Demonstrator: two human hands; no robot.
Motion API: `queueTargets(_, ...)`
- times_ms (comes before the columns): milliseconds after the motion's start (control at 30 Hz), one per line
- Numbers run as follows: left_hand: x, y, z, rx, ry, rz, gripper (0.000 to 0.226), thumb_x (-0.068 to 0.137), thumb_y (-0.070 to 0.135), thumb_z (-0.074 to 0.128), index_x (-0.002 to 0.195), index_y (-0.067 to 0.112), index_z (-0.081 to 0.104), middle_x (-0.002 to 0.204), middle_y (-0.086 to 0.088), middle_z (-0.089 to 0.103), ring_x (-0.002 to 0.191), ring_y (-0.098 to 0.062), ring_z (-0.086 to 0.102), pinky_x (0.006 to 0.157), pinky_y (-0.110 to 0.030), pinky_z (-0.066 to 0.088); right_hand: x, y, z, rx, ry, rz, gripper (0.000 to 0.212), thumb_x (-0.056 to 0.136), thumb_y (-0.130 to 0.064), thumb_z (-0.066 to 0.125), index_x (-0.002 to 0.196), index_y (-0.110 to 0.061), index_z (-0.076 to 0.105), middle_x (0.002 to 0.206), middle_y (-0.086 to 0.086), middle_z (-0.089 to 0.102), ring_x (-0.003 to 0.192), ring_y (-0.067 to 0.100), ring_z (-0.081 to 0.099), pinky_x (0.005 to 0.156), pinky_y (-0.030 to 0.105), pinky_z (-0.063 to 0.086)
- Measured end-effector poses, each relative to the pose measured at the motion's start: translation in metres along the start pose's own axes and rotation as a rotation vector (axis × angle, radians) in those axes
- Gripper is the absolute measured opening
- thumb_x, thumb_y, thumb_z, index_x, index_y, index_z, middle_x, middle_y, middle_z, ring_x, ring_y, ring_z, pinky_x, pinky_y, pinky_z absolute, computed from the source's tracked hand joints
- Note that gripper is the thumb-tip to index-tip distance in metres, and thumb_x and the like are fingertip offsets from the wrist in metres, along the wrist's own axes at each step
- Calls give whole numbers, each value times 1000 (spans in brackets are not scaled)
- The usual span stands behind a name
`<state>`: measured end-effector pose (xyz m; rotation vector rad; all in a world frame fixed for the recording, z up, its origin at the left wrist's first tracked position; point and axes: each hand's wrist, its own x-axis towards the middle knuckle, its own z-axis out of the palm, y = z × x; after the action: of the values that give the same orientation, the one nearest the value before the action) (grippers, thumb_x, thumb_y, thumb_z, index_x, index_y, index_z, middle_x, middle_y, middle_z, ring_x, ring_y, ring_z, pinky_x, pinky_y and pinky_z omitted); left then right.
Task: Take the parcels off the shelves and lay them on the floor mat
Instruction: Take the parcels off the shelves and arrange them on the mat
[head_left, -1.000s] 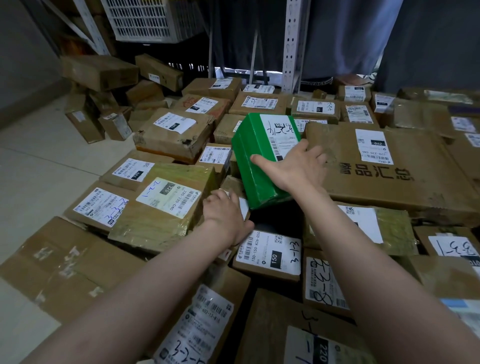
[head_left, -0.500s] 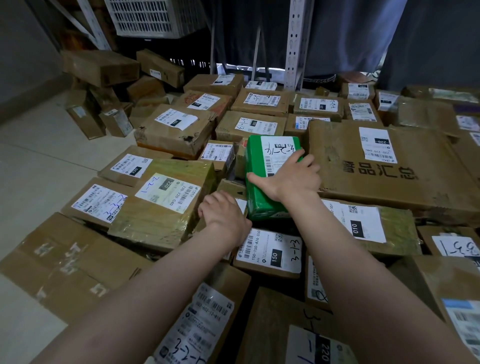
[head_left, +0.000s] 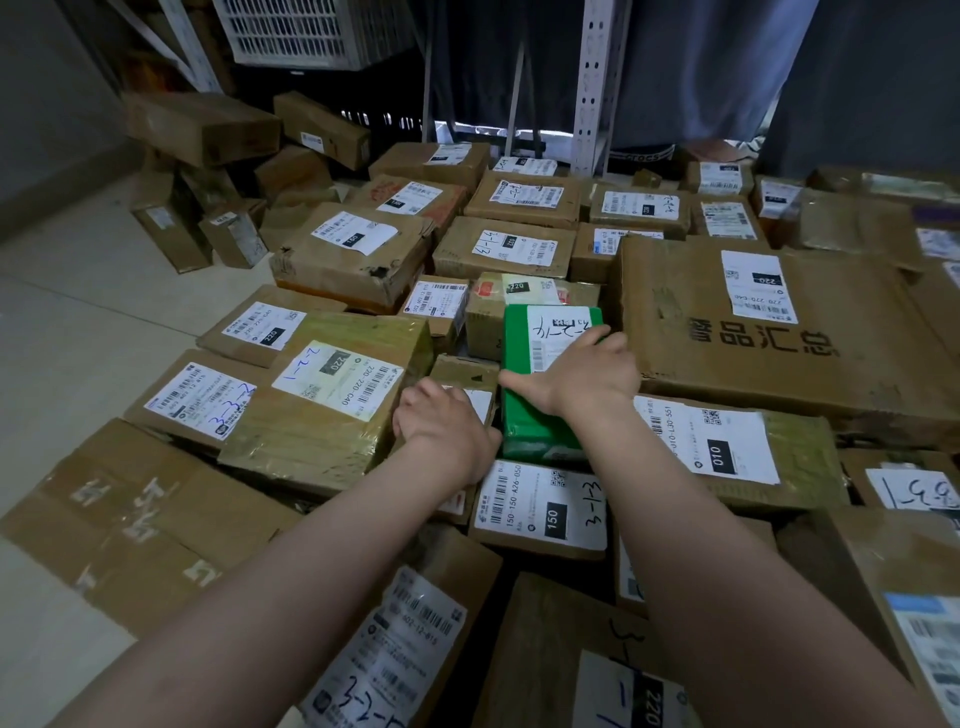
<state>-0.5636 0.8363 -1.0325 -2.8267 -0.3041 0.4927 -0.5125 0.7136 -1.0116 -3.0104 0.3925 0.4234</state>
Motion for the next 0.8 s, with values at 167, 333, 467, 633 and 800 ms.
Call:
queueTargets(167, -2, 2, 3, 21, 27, 10, 74, 95, 60, 35, 144, 5, 30, 139, -25, 35, 124, -39, 40, 95, -43, 46, -8, -3, 40, -29, 120, -54, 122, 75, -89, 39, 154, -1, 8, 142, 20, 27, 118, 35, 43, 58, 33, 35)
queueTargets(333, -4, 5, 11, 51, 66, 41, 74, 95, 60, 35, 142, 3, 28, 134, -27, 37, 118, -40, 43, 91, -43, 47, -10, 0, 52, -22, 100, -71, 102, 90, -74, 38, 155, 0, 11, 150, 23, 21, 125, 38, 43, 74, 37, 43)
queueTargets(467, -1, 0, 27, -68, 102, 72, 69, 96, 57, 36, 139, 3, 29, 135, -26, 35, 121, -40, 41, 92, -43, 48, -10, -4, 39, -15, 102, -94, 81, 91, -61, 50, 143, 0, 36, 143, 20, 31, 124, 34, 40, 73, 38, 41)
queueTargets(633, 1, -3, 46, -89, 49, 118, 62, 102, 52, 28, 141, 4, 31, 139, -22, 35, 127, -34, 38, 95, -40, 45, -14, -6, 36, -5, 137, -182, 67, 91, -51, 54, 140, -6, 44, 143, 17, 35, 130, 34, 34, 96, 43, 41)
queueTargets(800, 11, -9, 19, -55, 25, 196, 57, 100, 41, 43, 144, 7, 35, 144, -18, 37, 133, -32, 35, 96, -39, 43, -18, -10, 44, 15, 165, -355, 57, 94, -45, 52, 138, -9, 47, 141, 15, 39, 131, 34, 35, 100, 45, 40)
